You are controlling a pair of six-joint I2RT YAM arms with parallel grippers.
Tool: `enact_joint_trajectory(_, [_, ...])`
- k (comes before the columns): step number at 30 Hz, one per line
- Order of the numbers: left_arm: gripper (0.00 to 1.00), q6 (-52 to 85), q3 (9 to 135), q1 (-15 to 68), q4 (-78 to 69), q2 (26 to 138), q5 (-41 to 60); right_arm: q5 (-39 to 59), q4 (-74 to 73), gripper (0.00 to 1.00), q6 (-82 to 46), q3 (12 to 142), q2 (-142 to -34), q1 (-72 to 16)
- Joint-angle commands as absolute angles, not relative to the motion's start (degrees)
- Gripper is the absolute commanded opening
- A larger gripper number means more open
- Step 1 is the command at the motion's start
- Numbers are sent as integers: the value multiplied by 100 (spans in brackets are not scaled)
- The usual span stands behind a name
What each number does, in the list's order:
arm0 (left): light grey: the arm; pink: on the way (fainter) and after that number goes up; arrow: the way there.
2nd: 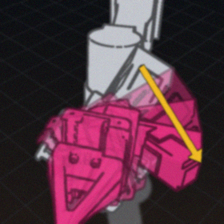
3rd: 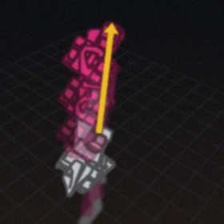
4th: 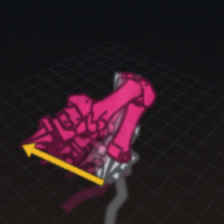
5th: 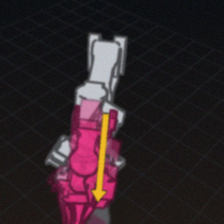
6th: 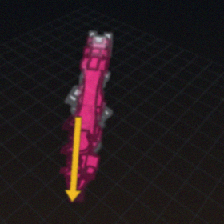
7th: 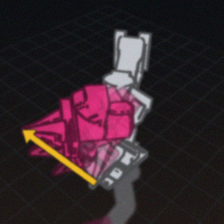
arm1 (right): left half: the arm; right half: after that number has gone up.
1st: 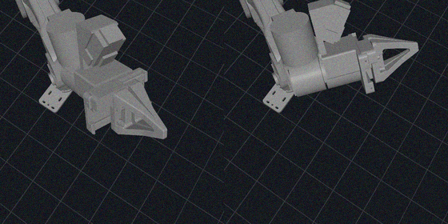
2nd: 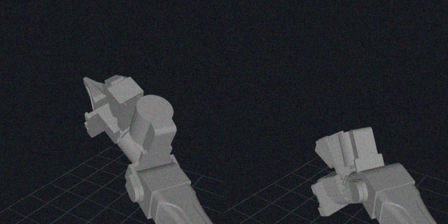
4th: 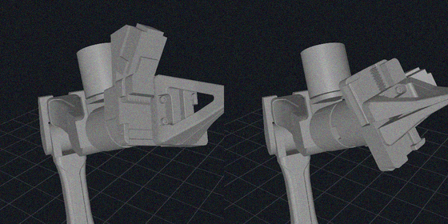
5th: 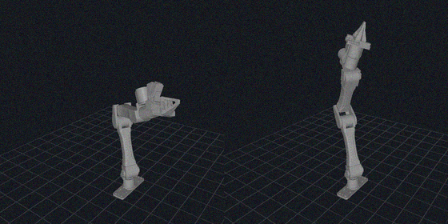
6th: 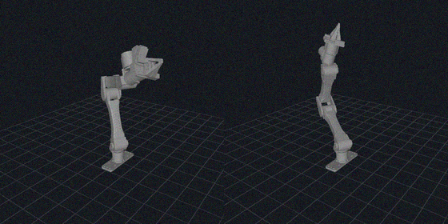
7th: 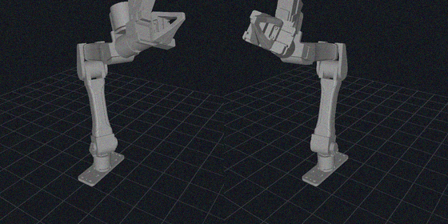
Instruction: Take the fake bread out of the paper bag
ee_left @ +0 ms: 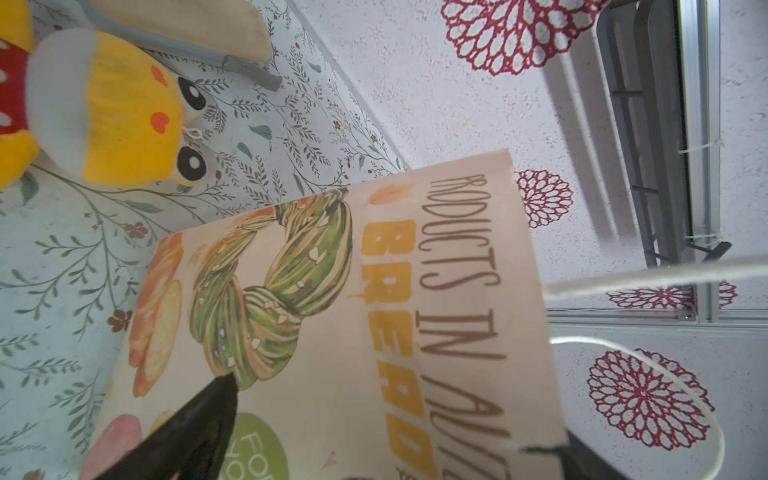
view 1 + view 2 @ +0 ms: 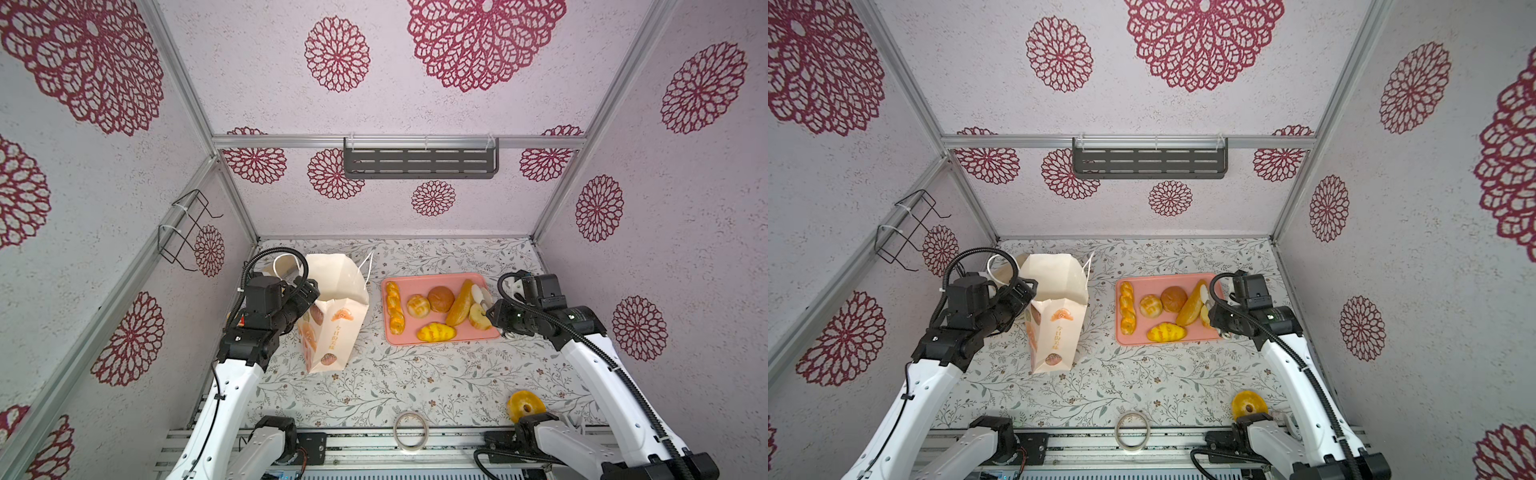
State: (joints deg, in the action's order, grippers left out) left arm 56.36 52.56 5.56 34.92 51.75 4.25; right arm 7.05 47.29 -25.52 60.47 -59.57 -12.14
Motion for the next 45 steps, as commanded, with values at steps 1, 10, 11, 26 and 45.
enact_joint_trajectory(1, [97, 5426, 5026, 501, 3784, 5007, 584, 635, 4509, 38, -2484, 6211, -5860, -1189])
enact_joint_trajectory(10, [99, 5545, 4726, 502, 3040, 4917, 1331, 1697, 4107, 35, -2597, 6096, -5692, -1235])
enact_joint_trajectory(11, [98, 5493, 4800, 501, 3024, 4934, 1336, 1842, 4080, 35, -2629, 6203, -5744, -1296])
enact_joint_trajectory(26, [97, 4841, 5654, 510, 1813, 6149, 2118, 1976, 4005, 34, -2910, 7426, -6396, -2129])
enact_joint_trajectory(45, [98, 4835, 5370, 580, 289, 6011, 1686, 2067, 3263, 34, -3490, 8541, -7275, -2827])
